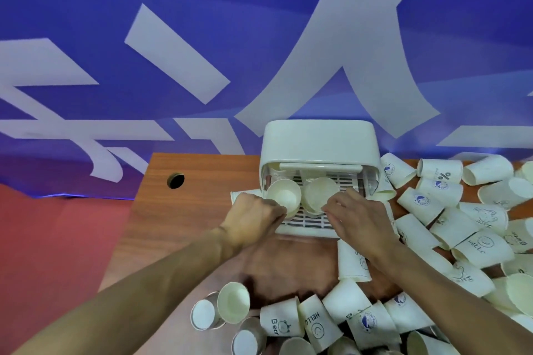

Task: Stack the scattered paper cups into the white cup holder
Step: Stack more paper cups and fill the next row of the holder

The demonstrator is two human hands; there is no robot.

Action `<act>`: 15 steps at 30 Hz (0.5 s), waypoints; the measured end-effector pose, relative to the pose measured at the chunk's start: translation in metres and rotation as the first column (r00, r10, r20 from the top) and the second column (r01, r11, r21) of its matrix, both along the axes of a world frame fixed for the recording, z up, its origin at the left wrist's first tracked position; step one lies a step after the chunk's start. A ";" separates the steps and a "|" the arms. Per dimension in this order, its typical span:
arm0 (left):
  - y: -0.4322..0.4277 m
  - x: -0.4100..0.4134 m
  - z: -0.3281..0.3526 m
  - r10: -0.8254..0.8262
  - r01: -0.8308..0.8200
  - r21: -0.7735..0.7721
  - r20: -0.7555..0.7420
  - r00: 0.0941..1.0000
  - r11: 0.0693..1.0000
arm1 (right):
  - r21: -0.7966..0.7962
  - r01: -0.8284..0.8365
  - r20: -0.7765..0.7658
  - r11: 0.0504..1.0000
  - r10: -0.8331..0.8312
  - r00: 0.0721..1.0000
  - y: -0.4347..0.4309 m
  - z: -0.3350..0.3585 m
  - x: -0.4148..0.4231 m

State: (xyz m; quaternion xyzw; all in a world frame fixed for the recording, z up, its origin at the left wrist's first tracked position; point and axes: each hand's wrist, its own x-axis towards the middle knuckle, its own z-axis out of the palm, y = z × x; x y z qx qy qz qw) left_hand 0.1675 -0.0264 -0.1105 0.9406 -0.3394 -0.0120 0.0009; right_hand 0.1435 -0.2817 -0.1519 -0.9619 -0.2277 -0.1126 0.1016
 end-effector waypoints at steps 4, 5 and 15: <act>-0.002 0.006 -0.019 -0.066 0.067 0.032 -0.048 0.997 0.997 | -0.050 -0.006 -0.036 0.999 0.005 0.999 0.002 -0.011 0.001; -0.002 0.008 -0.024 -0.070 0.074 0.054 -0.065 0.995 0.996 | -0.068 0.004 -0.066 0.998 -0.009 0.998 0.003 -0.013 0.001; -0.007 0.026 -0.056 -0.026 0.061 0.166 -0.202 0.979 0.984 | -0.153 -0.041 -0.292 0.987 -0.005 0.957 0.015 -0.023 0.012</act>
